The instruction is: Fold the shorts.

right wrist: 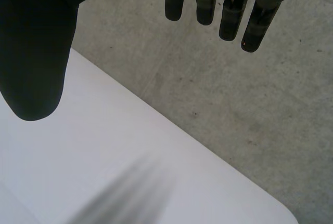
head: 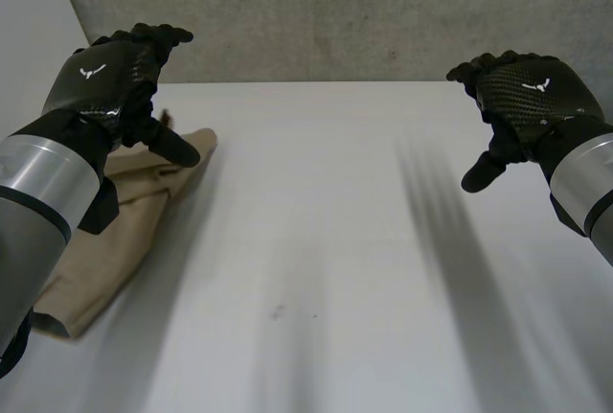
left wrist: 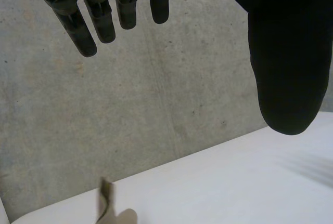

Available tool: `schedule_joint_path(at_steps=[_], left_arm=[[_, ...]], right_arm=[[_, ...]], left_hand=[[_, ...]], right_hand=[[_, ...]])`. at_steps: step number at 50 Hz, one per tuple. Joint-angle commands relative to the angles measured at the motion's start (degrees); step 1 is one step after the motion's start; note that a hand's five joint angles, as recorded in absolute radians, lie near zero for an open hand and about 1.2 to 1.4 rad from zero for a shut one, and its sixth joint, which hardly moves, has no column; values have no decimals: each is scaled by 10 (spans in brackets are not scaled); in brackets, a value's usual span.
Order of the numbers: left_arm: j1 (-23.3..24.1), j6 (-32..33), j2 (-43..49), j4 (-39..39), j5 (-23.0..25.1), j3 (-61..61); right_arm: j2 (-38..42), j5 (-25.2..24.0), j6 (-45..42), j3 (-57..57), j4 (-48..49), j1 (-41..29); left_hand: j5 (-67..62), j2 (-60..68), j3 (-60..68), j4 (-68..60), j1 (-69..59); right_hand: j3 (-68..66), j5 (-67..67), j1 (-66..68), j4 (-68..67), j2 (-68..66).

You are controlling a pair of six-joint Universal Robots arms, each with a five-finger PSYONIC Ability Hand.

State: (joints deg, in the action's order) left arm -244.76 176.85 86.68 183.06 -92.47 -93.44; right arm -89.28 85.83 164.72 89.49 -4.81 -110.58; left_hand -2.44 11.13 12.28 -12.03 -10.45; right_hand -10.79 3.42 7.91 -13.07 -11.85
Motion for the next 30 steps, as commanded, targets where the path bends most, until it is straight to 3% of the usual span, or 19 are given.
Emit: schedule_joint_path(at_steps=[1, 6, 15, 19, 30], left_arm=[[-8, 2, 4, -1, 1, 4], [-40, 35, 18, -2, 1, 4], [-149, 187, 140, -5, -1, 1], [-184, 214, 194, -3, 4, 14], [-195, 230, 372, -5, -1, 153]], right_arm=[[1, 0, -2, 13, 2, 3], [2, 0, -12, 13, 2, 3], [8, 2, -42, 24, 2, 3], [12, 2, -42, 24, 2, 2], [34, 2, -42, 30, 7, -2]], left_hand=[[17, -4, -16, 13, -3], [9, 4, -7, 5, -11], [2, 11, 0, -2, -18], [2, 11, 0, -2, -18], [-45, 58, 46, -49, -65]], right_hand=[[8, -34, 21, 31, 19], [8, -34, 21, 31, 19], [8, -34, 21, 31, 19], [8, -34, 21, 31, 19], [8, -34, 21, 31, 19]])
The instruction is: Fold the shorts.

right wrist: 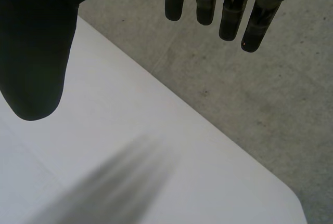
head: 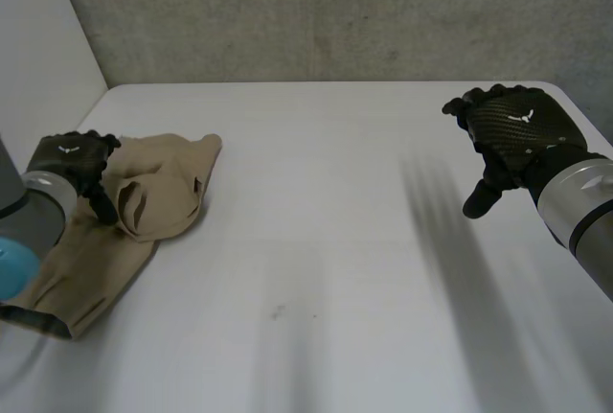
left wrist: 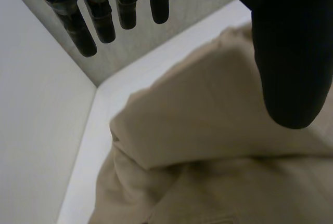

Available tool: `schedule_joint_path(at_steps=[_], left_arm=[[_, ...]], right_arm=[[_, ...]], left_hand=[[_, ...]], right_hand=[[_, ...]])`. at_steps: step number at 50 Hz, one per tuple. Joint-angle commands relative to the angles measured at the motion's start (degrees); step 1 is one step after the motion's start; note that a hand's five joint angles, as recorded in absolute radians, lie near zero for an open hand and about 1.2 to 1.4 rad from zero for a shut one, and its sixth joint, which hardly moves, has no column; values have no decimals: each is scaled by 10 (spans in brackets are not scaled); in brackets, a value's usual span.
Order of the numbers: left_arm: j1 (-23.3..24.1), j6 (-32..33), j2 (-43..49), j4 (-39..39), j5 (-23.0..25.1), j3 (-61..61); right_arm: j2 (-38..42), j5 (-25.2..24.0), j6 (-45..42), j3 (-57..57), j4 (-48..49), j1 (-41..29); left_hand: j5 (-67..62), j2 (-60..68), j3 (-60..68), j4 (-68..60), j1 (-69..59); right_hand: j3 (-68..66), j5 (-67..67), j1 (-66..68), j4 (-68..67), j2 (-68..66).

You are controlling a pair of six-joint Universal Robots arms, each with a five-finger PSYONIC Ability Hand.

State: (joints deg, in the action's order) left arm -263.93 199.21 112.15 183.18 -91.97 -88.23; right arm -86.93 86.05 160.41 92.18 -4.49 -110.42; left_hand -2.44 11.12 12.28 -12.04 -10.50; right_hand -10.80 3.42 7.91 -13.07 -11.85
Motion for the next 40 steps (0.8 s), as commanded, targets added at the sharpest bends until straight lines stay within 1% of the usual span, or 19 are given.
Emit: schedule_joint_path(at_steps=[1, 3, 4, 6, 7, 8, 11, 12, 15, 16, 19, 21, 26, 32, 34, 35, 36, 37, 40], left_arm=[[-4, 7, 130, -9, -6, 111], [-4, 14, 148, -18, -7, 128], [-5, 24, 157, -28, -8, 140], [-4, 31, 157, -35, -12, 149], [-1, 34, 158, -37, -12, 152], [4, 33, 156, -37, -8, 154], [24, 28, 145, -36, -6, 166], [51, 22, 129, -36, -6, 176], [95, 2, 102, -31, -7, 185], [124, -16, 87, -22, -7, 190], [166, -44, 71, -4, -8, 197], [217, -72, 63, 14, -8, 203], [307, -103, 69, 39, -7, 205], [422, -130, 119, 61, -1, 199], [437, -137, 126, 65, 1, 194], [439, -139, 126, 67, 6, 191], [439, -138, 124, 67, 8, 188], [437, -137, 123, 67, 7, 185], [418, -136, 103, 68, 2, 177]], right_arm=[[11, 0, 1, 4, 4, -3], [11, 0, 1, 5, 4, -3], [11, 0, 1, 5, 6, -3], [11, 0, 0, 5, 8, -3], [11, 0, 1, 5, 9, -2], [14, 1, 0, 5, 11, -1], [16, 1, 0, 5, 12, -1], [16, 1, 0, 5, 12, -1], [17, 1, 0, 5, 12, 0], [17, 1, 0, 3, 12, 1], [17, 3, 0, 0, 12, 2], [13, 6, 0, -2, 12, 2], [10, 9, 1, -6, 19, 11], [4, 13, 5, -6, 34, 48], [4, 13, 5, -6, 34, 52], [4, 13, 5, -6, 34, 55], [4, 13, 5, -6, 34, 55], [4, 13, 4, -5, 34, 55], [7, 13, 3, -3, 34, 54]], left_hand=[[-78, 91, 80, -82, -98], [-166, 179, 167, -170, -185], [-323, 336, 324, -327, -342], [-544, 557, 545, -548, -563], [-638, 651, 639, -642, -657], [-675, 688, 677, -679, -695], [-676, 689, 677, -680, -695], [-676, 689, 677, -680, -695], [-676, 689, 677, -680, -695], [-676, 689, 677, -680, -695], [-676, 689, 677, -680, -695], [-676, 689, 677, -680, -695], [-676, 689, 677, -680, -695], [-676, 689, 677, -680, -695], [-470, 483, 472, -474, -490], [-181, 194, 182, -185, -200], [-70, 83, 71, -74, -89], [-14, 27, 15, -18, -33], [12, 1, -11, 8, -7]], right_hand=[[8, -34, 21, 31, 19], [8, -34, 21, 31, 19], [8, -34, 21, 31, 19], [8, -34, 21, 31, 19], [8, -34, 21, 31, 19], [8, -34, 21, 31, 19], [8, -34, 21, 31, 19], [8, -34, 21, 31, 19], [8, -34, 21, 31, 19], [8, -34, 21, 31, 19], [8, -34, 21, 31, 19], [8, -34, 21, 31, 19], [8, -34, 21, 31, 19], [8, -34, 21, 31, 19], [8, -34, 21, 31, 19], [8, -34, 21, 31, 19], [8, -34, 21, 31, 19], [8, -34, 21, 31, 19], [8, -34, 21, 31, 19]])
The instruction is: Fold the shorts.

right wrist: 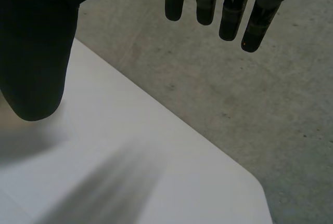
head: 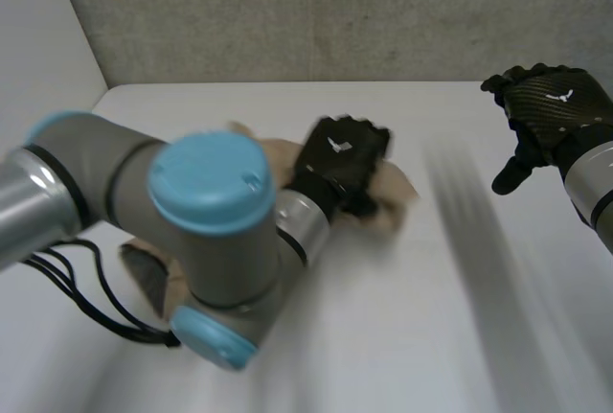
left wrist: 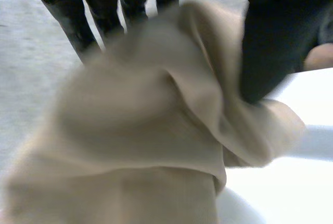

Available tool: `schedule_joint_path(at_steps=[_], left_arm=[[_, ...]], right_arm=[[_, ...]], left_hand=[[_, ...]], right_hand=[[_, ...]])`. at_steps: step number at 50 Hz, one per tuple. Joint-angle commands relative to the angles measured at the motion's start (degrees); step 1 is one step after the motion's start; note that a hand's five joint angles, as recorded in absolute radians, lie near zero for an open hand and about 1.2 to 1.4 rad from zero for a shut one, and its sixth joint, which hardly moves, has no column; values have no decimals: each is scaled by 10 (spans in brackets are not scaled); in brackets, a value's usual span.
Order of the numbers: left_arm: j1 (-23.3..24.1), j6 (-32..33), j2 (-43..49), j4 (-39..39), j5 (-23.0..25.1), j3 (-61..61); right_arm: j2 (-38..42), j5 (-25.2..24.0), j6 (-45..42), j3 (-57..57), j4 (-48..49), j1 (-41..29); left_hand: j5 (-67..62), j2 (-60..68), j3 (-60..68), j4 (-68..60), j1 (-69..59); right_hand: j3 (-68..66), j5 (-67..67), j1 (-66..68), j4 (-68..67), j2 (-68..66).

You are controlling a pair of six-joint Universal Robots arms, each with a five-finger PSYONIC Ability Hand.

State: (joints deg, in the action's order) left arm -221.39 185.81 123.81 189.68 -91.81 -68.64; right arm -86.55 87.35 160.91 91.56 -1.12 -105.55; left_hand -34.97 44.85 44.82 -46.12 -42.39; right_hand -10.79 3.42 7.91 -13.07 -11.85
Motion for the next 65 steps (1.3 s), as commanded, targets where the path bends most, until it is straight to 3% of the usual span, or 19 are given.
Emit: schedule_joint_path(at_steps=[1, 10, 23, 43, 45, 46, 48, 55, 62, 64, 65], left_arm=[[-16, -2, -21, 2, 1, -21], [-168, -3, -106, -24, 1, -92], [-237, 0, -135, -133, 5, -190], [-246, 28, -18, -144, -2, -152], [-247, 41, -15, -143, -7, -151], [-250, 53, -14, -140, -16, -151], [-254, 63, -15, -136, -29, -147], [-263, 89, -74, -88, -131, -71], [-252, 150, -145, 28, -144, 12], [-234, 163, -149, 55, -143, 22], [-197, 176, -150, 82, -141, 31]], right_arm=[[4, 0, -3, 4, 1, 5], [25, -10, -4, 7, -4, -2], [49, -10, -23, 12, -3, -31], [59, -3, -33, 14, -3, -45], [59, -3, -33, 14, -3, -45], [59, -3, -33, 14, -3, -46], [59, -3, -34, 15, -3, -46], [59, -3, -33, 14, -3, -45], [54, -2, -33, 14, -3, -46], [53, -1, -33, 14, -3, -46], [51, -1, -33, 13, -2, -44]], left_hand=[[337, -336, -336, 349, 312], [321, -319, -319, 332, 295], [257, -256, -255, 268, 231], [121, -119, -119, 132, 95], [39, -37, -37, 50, 13], [-173, 175, 175, -162, -199], [-350, 351, 351, -338, -375], [-350, 351, 352, -339, -376], [-350, 351, 352, -339, -376], [-350, 351, 352, -339, -376], [-350, 351, 352, -339, -376]], right_hand=[[8, -34, 21, 31, 19], [8, -34, 21, 31, 19], [8, -34, 21, 31, 19], [8, -34, 21, 31, 19], [8, -34, 21, 31, 19], [8, -34, 21, 31, 19], [8, -34, 21, 31, 19], [8, -34, 21, 31, 19], [8, -34, 21, 31, 19], [8, -34, 21, 31, 19], [8, -34, 21, 31, 19]])
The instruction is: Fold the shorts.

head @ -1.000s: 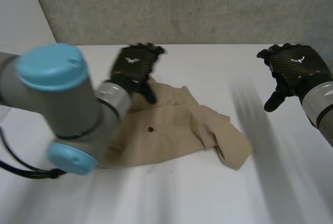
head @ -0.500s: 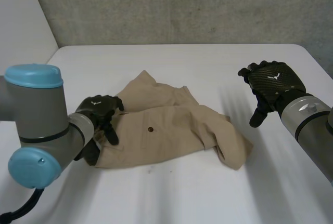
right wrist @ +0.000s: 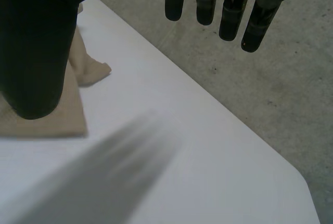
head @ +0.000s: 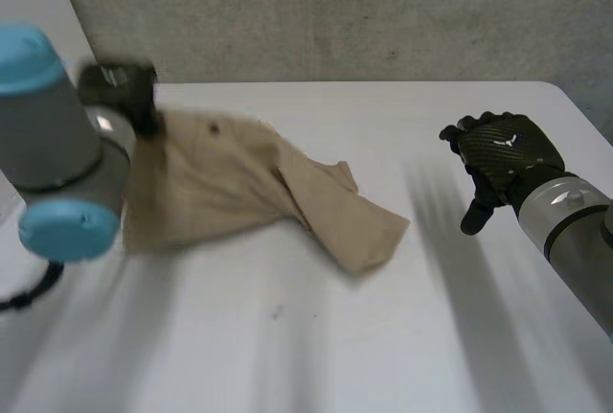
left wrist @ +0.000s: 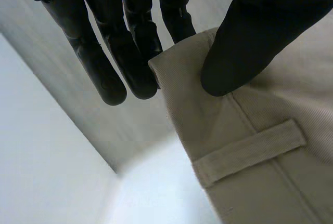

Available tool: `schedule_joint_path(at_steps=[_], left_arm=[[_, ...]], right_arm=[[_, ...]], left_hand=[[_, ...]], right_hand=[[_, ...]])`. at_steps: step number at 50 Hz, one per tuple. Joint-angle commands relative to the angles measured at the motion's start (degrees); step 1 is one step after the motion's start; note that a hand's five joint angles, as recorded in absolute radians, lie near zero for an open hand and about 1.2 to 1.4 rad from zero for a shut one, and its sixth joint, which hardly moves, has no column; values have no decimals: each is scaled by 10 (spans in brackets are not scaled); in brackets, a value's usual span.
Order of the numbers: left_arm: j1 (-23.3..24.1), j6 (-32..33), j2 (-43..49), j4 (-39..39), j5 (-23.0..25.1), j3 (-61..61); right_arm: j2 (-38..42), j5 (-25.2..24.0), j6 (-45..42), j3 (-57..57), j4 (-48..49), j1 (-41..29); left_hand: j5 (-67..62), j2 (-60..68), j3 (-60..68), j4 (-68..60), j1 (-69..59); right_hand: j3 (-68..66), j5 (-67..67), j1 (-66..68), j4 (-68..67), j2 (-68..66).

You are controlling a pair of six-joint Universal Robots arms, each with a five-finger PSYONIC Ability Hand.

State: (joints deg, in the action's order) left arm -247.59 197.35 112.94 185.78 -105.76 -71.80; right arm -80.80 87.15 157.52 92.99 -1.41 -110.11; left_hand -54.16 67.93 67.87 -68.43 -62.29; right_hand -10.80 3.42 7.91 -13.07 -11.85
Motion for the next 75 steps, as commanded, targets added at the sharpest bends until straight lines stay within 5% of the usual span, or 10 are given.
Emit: schedule_joint_path(at_steps=[1, 7, 12, 18, 21, 23, 25, 45, 57, 75], left_arm=[[84, 65, -41, 135, 0, 64], [206, 73, -26, 204, 65, 54], [306, 64, 54, 216, 209, 21], [328, 55, 110, 208, 310, -21], [326, 57, 123, 202, 334, -44], [321, 58, 122, 201, 333, -52], [311, 57, 118, 201, 330, -54], [170, 42, -42, 190, 188, -155], [174, -75, -44, 10, 154, -207], [183, -100, 122, -34, 144, -92]], right_arm=[[-8, 1, 1, -2, 2, 3], [-21, 8, 6, -7, 4, 9], [-29, 30, 11, -12, 9, 34], [-36, 37, 11, -13, 17, 53], [-37, 37, 10, -13, 17, 58], [-36, 36, 9, -13, 17, 60], [-36, 36, 9, -13, 17, 61], [-36, -14, -46, -26, -53, 59], [-74, -105, -194, 29, -248, 77], [-52, -132, -286, 186, -84, 124]], left_hand=[[-158, 121, 121, -116, -177], [-158, 121, 121, -116, -177], [-158, 121, 121, -116, -177], [-158, 121, 121, -116, -177], [188, -226, -225, 231, 169], [427, -465, -464, 470, 409], [435, -473, -472, 478, 416], [427, -464, -464, 470, 408], [275, -313, -312, 318, 257], [296, -333, -333, 338, 277]], right_hand=[[8, -34, 21, 31, 19], [8, -34, 21, 31, 19], [8, -34, 21, 31, 19], [8, -34, 21, 31, 19], [8, -34, 21, 31, 19], [8, -34, 21, 31, 19], [8, -34, 21, 31, 19], [8, -34, 21, 31, 19], [-43, 17, 72, -20, -33], [-57, 30, 86, -34, -46]])
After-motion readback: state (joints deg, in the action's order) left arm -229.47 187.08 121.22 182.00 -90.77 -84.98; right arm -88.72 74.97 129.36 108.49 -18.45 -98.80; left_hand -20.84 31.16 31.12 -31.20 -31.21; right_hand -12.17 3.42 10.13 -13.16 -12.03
